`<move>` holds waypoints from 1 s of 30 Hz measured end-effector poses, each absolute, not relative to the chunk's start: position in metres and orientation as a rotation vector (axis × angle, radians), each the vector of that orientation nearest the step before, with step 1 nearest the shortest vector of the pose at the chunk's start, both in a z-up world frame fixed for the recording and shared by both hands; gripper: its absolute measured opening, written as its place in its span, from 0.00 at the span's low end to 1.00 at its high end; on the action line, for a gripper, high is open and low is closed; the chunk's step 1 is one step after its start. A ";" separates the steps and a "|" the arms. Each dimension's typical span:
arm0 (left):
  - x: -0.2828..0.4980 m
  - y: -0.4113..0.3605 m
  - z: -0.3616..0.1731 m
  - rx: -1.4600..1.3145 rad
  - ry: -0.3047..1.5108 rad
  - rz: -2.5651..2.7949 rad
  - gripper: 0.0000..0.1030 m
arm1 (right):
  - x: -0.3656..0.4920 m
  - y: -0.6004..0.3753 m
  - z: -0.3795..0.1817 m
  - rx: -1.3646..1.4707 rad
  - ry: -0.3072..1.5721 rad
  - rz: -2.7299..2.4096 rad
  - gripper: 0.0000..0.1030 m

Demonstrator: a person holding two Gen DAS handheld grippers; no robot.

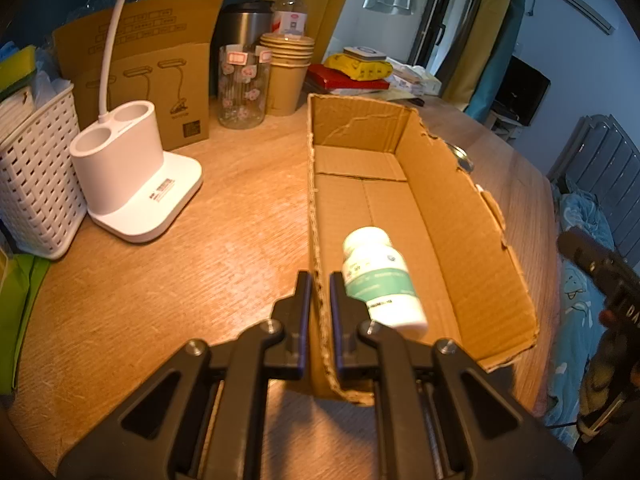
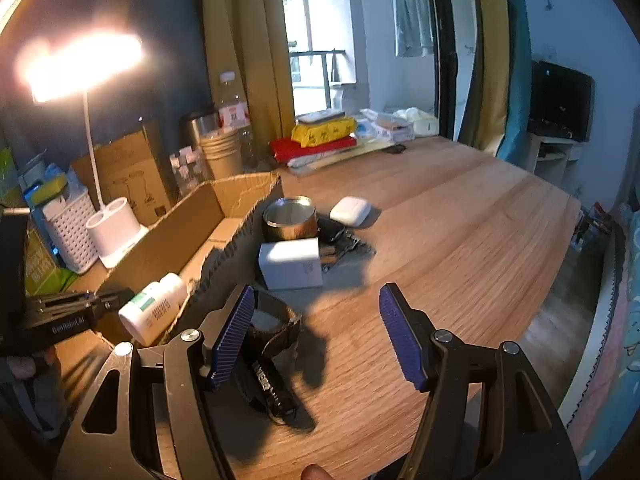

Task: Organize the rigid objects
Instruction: 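Move the right gripper to the brown leather watch and grasp it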

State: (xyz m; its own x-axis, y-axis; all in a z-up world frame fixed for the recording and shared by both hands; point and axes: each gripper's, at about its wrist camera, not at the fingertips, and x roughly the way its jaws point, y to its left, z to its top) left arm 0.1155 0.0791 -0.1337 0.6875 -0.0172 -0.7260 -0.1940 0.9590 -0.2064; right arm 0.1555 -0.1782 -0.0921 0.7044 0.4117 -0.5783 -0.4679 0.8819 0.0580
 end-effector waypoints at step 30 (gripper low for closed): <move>0.114 0.077 -0.133 -0.283 0.809 0.099 0.09 | 0.182 -0.134 -0.139 -0.129 0.738 0.711 0.67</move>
State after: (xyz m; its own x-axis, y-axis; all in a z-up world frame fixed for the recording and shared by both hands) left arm 0.1143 0.0775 -0.1327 0.6883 -0.0205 -0.7251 -0.1948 0.9577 -0.2120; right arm 0.1822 -0.1335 -0.1387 0.5201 0.5478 -0.6553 -0.6348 0.7612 0.1325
